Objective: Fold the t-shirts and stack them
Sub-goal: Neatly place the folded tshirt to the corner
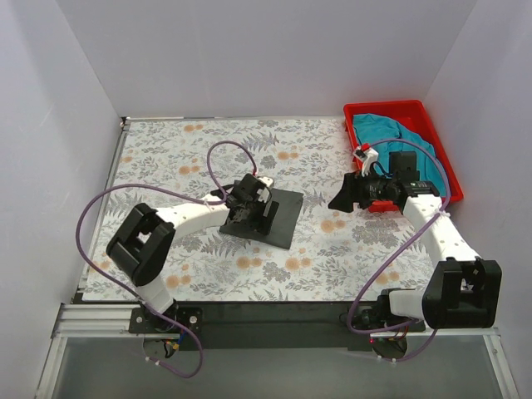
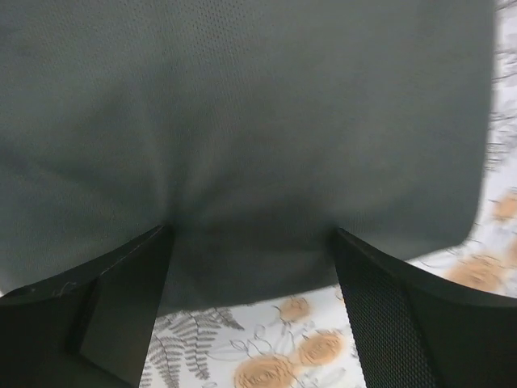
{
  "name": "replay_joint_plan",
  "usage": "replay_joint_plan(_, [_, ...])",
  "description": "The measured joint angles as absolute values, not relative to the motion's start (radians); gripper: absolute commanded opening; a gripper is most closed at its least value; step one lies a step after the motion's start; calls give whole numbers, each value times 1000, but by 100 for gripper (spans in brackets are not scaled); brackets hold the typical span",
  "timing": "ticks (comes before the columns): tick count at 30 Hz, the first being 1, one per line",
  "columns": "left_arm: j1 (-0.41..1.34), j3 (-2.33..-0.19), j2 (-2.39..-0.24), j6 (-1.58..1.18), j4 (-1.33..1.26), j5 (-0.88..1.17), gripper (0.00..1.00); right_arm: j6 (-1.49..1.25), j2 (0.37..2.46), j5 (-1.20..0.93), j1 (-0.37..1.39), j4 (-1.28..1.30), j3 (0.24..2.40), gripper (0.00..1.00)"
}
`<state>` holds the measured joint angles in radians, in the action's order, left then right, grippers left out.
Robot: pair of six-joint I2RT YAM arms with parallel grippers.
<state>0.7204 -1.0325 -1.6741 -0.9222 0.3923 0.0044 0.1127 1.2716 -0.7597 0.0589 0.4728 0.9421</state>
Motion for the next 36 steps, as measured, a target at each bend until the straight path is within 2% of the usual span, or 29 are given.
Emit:
replay_joint_plan(5, [731, -1056, -1754, -897, 386, -73, 79, 127, 1271, -736, 39, 482, 933, 86])
replay_joint_plan(9, [670, -1093, -1793, -879, 370, -70, 78, 145, 1271, -717, 33, 493, 933, 87])
replay_joint_plan(19, [199, -1185, -1877, -715, 339, -25, 77, 189, 1296, -683, 33, 511, 933, 89])
replay_joint_plan(26, [-95, -1383, -2025, -487, 370, 80, 76, 210, 1304, -664, 32, 527, 933, 90])
replay_joint_plan(30, [-194, -1484, -2097, -390, 374, 119, 75, 217, 1307, -657, 32, 530, 933, 91])
replay_joint_plan(36, [-242, -1569, -2158, -256, 366, 151, 73, 226, 1327, -652, 32, 538, 933, 92])
